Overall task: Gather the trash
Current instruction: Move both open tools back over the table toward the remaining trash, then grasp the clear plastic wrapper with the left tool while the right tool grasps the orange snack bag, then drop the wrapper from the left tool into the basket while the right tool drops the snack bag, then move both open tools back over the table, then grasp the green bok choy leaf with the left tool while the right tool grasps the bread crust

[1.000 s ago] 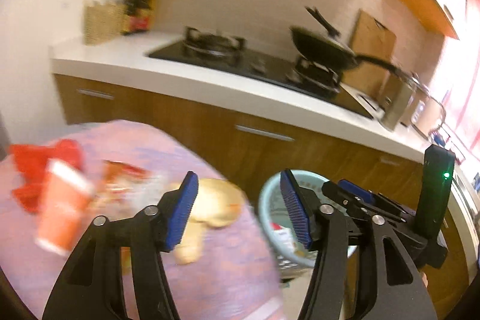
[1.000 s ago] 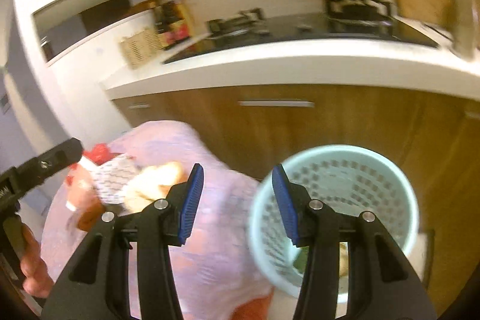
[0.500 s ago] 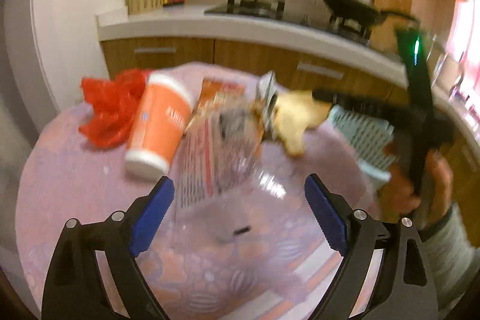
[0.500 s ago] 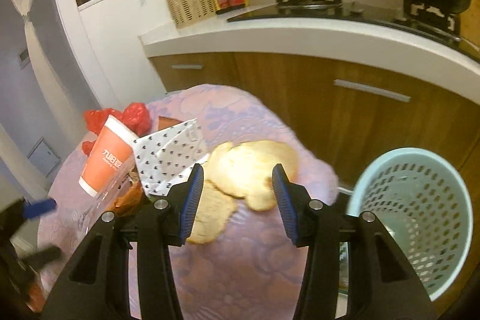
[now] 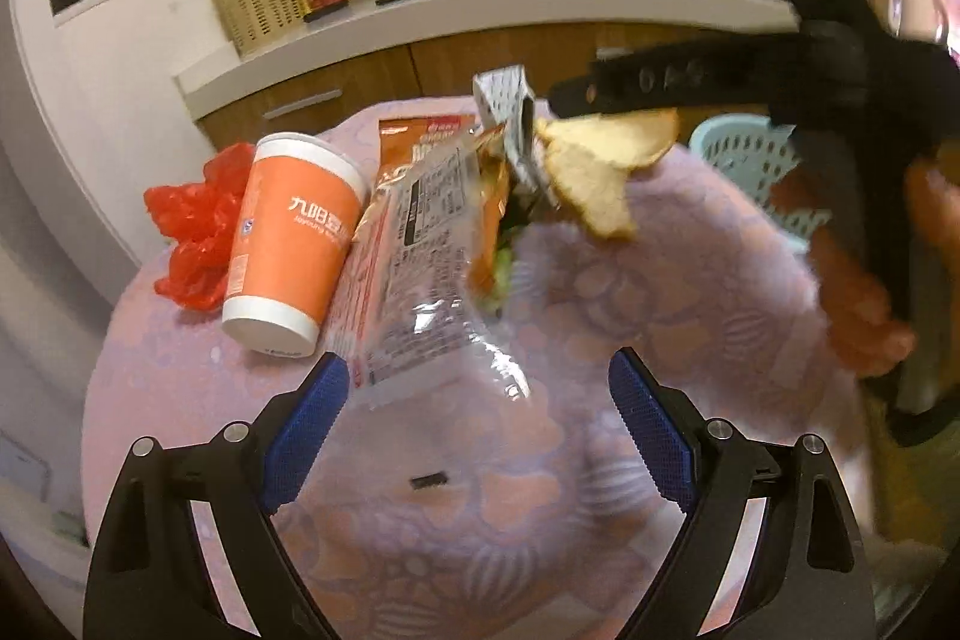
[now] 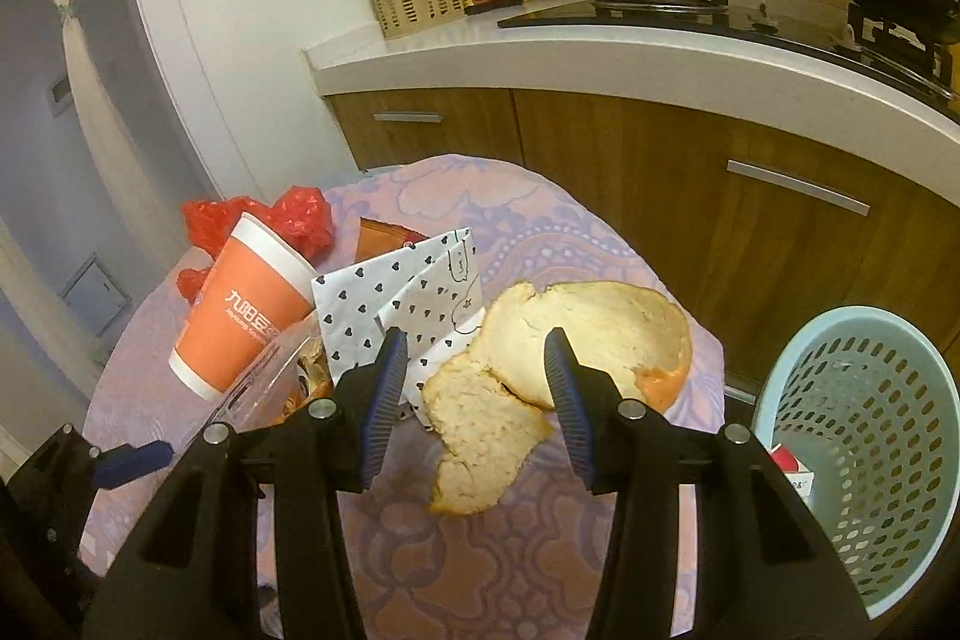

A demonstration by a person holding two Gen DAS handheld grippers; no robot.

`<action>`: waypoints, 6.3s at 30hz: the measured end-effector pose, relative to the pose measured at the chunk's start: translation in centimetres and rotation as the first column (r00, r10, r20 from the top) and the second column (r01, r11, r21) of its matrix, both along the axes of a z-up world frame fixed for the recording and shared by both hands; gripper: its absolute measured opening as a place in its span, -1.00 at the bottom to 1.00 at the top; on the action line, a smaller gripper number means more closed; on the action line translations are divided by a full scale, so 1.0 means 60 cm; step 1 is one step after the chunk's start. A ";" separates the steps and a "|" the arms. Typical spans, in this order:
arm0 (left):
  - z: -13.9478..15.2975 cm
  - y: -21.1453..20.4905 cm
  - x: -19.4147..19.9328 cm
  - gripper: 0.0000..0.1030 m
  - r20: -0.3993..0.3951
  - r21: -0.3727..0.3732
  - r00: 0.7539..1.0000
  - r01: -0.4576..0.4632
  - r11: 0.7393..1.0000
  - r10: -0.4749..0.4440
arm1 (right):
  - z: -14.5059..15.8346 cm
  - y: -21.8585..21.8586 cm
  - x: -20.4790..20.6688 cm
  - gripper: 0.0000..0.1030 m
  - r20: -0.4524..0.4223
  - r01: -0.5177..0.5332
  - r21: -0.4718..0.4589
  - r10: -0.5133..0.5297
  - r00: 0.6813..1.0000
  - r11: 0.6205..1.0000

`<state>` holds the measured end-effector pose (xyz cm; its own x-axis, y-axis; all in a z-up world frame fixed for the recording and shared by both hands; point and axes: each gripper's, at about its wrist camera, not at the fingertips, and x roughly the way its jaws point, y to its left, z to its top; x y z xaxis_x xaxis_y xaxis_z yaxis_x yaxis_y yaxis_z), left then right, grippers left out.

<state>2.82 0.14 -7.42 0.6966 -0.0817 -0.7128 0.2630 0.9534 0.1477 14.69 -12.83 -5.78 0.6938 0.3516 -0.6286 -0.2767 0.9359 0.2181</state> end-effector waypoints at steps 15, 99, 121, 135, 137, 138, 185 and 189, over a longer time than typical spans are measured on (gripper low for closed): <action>0.009 0.097 0.002 0.18 -0.022 -0.208 0.994 -0.107 0.972 0.105 | -0.014 0.037 -0.033 -0.14 -0.071 -0.114 0.048 0.117 0.991 0.992; 0.008 -0.426 0.202 -0.91 -0.026 -0.225 0.942 0.321 0.920 -0.335 | -0.105 -0.484 -0.077 -0.94 -0.279 0.581 0.088 -0.540 0.794 0.809; 0.066 -0.325 0.152 -0.03 0.069 -0.271 0.970 0.241 0.932 -0.231 | -0.042 -0.436 -0.095 -0.50 -0.199 0.520 0.098 -0.496 0.846 0.848; 0.151 -0.083 0.074 0.45 0.212 -0.451 0.977 0.098 0.887 -0.001 | 0.049 -0.247 -0.086 -0.50 -0.033 0.286 0.078 -0.285 0.958 0.955; 0.155 -0.048 0.067 0.49 0.217 -0.458 0.975 0.065 0.886 0.041 | 0.058 -0.212 -0.081 -0.50 -0.010 0.244 0.067 -0.244 0.970 0.967; 0.157 -0.033 0.063 0.50 0.220 -0.461 0.974 0.049 0.886 0.061 | 0.061 -0.196 -0.077 -0.50 0.000 0.225 0.061 -0.226 0.974 0.972; -0.058 0.063 0.163 -0.52 -0.132 -0.433 0.988 -0.133 0.892 0.083 | -0.071 -0.067 0.095 -0.31 -0.149 0.114 -0.060 -0.122 0.981 0.992; -0.056 0.052 0.158 -0.80 -0.113 -0.422 0.991 -0.108 0.900 0.066 | -0.072 -0.065 0.096 -0.62 -0.138 0.133 -0.084 -0.144 0.980 0.988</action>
